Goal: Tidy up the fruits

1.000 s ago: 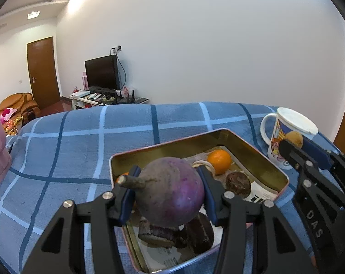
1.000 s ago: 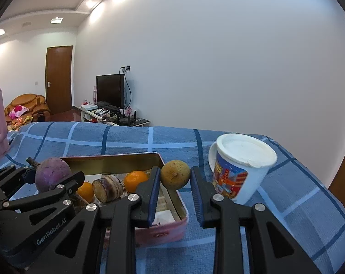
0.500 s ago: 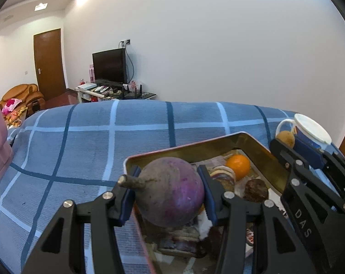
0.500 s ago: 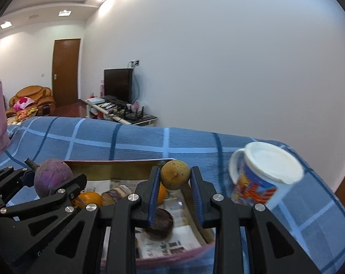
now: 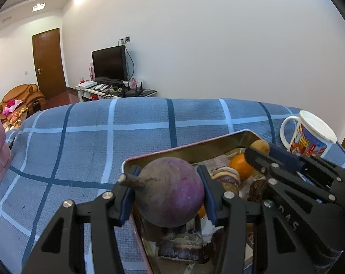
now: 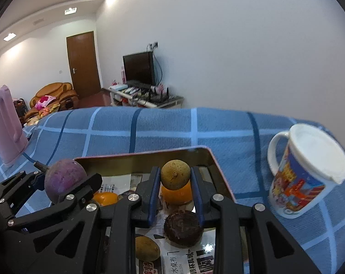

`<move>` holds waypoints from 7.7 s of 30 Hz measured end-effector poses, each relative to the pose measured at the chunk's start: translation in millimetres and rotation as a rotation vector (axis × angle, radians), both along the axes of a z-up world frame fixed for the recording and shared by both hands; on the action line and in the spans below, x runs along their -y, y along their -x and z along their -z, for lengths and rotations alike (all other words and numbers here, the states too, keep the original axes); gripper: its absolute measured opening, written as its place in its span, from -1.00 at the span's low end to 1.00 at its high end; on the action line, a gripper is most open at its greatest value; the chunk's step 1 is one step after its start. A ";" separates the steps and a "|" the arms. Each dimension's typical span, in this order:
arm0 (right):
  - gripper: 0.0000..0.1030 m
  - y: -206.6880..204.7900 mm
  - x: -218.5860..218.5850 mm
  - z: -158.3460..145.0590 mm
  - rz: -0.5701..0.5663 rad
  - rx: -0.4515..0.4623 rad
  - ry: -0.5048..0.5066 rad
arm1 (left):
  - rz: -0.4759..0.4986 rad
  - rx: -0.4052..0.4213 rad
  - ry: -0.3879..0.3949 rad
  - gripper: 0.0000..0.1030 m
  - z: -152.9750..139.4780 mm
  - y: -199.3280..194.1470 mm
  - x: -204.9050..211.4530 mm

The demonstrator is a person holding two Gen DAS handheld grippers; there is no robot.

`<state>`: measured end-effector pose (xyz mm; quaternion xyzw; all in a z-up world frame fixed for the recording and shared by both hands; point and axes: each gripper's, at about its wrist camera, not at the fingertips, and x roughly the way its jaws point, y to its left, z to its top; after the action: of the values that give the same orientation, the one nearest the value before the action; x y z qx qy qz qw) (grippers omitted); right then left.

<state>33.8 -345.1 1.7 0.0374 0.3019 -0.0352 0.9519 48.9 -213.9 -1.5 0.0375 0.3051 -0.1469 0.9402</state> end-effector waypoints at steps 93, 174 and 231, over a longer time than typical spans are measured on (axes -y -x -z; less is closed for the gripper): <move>0.26 50.9 21.1 -10.6 0.128 0.135 -0.067 | 0.078 0.067 -0.183 1.00 0.3 11.3 33.1; 0.58 170.8 -17.2 -35.5 0.215 0.431 0.057 | -0.047 0.329 0.024 1.00 -25.5 113.5 -56.6; 0.58 172.8 -17.6 -37.2 0.227 0.430 0.079 | -0.057 0.313 0.022 1.00 -23.0 112.0 -59.7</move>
<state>-139.0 -327.5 38.9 0.0407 0.0849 -0.1450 0.9850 -63.0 -154.2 21.5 0.0409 0.1540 -0.1160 0.9804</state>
